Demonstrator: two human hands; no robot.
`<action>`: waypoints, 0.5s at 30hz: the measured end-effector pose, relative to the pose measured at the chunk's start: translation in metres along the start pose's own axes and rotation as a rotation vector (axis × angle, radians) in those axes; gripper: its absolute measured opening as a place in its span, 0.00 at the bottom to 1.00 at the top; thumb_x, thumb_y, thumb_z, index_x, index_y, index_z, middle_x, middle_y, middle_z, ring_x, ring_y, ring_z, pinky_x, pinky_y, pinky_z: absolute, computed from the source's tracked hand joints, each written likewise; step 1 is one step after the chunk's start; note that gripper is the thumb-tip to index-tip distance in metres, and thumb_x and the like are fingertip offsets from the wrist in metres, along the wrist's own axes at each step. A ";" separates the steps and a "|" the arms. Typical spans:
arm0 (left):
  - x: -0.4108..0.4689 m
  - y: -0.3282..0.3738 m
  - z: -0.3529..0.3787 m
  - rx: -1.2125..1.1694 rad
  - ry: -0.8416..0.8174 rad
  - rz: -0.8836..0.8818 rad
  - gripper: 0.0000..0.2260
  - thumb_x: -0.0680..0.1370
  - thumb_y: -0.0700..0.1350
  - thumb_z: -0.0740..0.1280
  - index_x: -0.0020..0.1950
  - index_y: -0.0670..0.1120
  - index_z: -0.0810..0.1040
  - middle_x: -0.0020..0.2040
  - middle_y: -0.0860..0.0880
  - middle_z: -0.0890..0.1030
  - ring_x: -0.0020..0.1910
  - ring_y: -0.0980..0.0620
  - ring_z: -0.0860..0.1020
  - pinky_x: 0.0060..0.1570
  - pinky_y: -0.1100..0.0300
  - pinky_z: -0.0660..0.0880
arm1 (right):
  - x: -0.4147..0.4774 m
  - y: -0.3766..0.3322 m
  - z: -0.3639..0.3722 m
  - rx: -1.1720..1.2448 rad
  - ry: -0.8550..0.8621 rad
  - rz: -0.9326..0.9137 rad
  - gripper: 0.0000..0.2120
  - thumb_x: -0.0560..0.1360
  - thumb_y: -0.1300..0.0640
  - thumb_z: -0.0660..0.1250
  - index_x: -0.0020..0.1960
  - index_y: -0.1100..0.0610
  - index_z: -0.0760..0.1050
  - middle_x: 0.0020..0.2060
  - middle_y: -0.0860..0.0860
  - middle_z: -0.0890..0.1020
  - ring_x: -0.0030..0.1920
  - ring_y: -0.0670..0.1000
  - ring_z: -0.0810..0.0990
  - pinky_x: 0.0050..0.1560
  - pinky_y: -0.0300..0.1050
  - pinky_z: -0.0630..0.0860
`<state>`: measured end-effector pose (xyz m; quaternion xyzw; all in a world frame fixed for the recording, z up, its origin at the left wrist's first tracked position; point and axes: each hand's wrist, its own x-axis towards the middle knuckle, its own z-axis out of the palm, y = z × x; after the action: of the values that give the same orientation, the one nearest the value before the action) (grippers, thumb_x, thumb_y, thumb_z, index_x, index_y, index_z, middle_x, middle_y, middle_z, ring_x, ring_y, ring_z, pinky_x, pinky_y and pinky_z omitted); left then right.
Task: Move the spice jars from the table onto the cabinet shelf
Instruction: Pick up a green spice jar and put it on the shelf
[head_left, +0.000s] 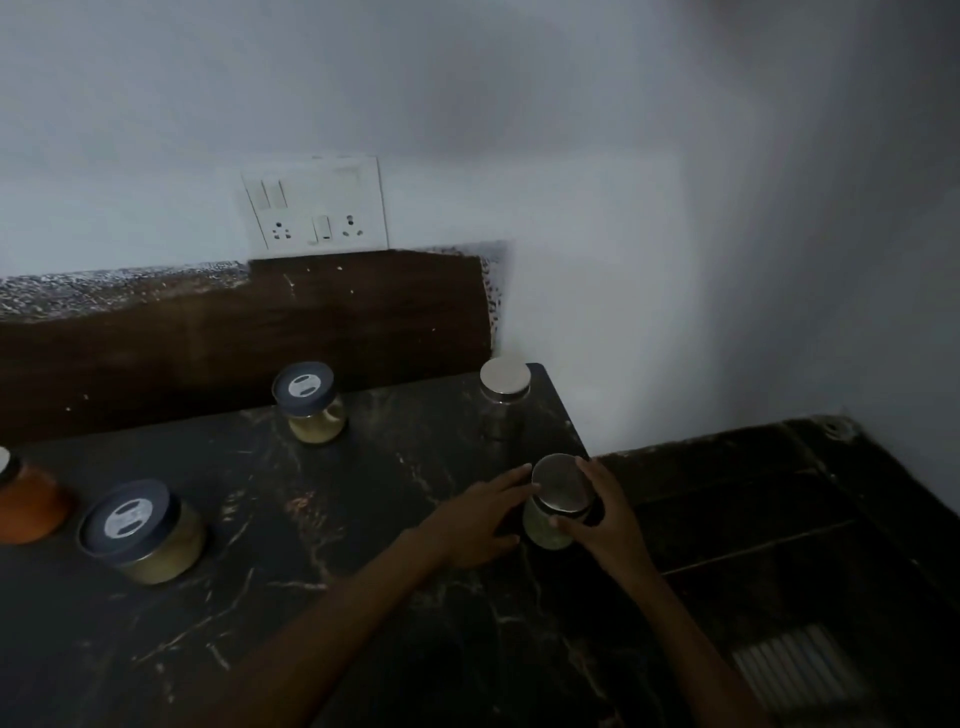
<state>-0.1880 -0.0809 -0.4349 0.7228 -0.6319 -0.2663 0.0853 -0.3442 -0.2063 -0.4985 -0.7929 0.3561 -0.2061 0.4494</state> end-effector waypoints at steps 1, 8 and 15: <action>0.002 0.000 0.001 0.015 -0.011 0.000 0.32 0.77 0.46 0.65 0.76 0.55 0.52 0.78 0.57 0.45 0.74 0.45 0.56 0.70 0.47 0.64 | 0.002 0.002 0.002 0.034 -0.008 0.023 0.39 0.64 0.58 0.77 0.70 0.51 0.63 0.67 0.48 0.67 0.68 0.46 0.64 0.65 0.39 0.63; 0.003 0.000 -0.004 -0.010 -0.012 0.028 0.40 0.76 0.43 0.68 0.77 0.54 0.43 0.76 0.57 0.35 0.75 0.47 0.55 0.70 0.52 0.63 | 0.015 -0.008 -0.006 0.139 -0.063 0.134 0.30 0.68 0.56 0.74 0.67 0.53 0.68 0.66 0.52 0.72 0.65 0.51 0.70 0.63 0.43 0.70; -0.031 -0.019 -0.019 -0.026 0.097 0.064 0.48 0.72 0.43 0.72 0.73 0.55 0.35 0.72 0.59 0.30 0.75 0.46 0.53 0.66 0.52 0.69 | 0.011 -0.053 -0.015 0.154 -0.150 0.120 0.22 0.72 0.48 0.67 0.65 0.49 0.70 0.59 0.50 0.74 0.57 0.50 0.76 0.53 0.45 0.76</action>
<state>-0.1645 -0.0516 -0.4192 0.7130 -0.6465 -0.2363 0.1337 -0.3267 -0.2049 -0.4455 -0.7465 0.3516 -0.1457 0.5458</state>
